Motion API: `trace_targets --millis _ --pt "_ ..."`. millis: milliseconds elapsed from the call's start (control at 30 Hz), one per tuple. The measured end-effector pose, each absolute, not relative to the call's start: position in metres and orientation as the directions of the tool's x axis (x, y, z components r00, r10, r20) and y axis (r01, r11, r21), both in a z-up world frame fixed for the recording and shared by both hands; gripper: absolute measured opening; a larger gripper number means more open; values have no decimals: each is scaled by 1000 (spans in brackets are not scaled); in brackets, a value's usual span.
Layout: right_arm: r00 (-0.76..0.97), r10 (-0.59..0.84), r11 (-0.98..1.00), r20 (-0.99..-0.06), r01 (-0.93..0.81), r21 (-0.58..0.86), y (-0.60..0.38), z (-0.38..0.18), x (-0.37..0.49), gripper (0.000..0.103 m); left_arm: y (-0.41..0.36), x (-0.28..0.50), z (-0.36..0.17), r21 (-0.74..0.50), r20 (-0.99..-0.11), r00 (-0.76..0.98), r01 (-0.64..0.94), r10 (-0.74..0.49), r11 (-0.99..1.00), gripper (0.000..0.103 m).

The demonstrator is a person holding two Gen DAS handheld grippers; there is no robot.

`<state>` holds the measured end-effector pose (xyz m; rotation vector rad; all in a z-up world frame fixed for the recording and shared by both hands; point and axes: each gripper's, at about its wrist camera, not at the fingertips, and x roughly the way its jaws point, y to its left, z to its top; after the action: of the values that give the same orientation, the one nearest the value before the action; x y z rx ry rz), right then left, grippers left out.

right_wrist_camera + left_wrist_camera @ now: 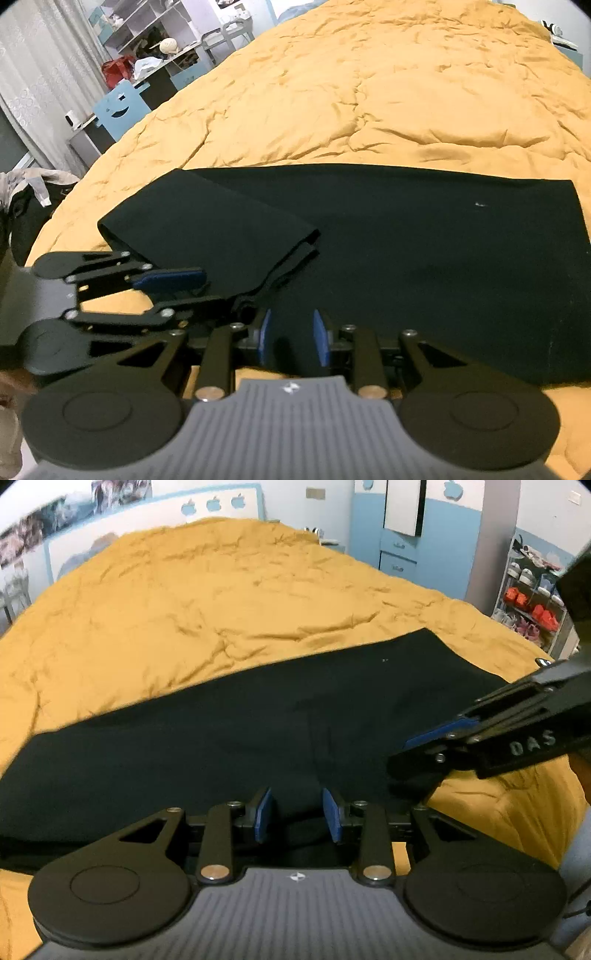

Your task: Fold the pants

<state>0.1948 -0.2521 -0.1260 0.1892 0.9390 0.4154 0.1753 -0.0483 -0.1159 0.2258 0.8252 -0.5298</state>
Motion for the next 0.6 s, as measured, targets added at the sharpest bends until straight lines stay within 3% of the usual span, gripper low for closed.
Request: trace_targets --millis 100,133,367,600 --pt "515 426 905 -744 -251 344 -256 -131 194 23 -46 171 -114 -16 -748 555 532 -363 847 6" --pt "515 428 904 -743 -248 349 -257 -132 194 23 -45 170 -114 -5 -746 565 524 -352 852 5" --pt "529 447 894 -721 -250 371 -263 -129 190 23 -25 164 -79 -95 -720 546 534 -428 840 4" --pt "535 509 855 -674 -222 468 -265 -131 202 25 -25 172 -112 -137 -771 493 488 -402 862 4"
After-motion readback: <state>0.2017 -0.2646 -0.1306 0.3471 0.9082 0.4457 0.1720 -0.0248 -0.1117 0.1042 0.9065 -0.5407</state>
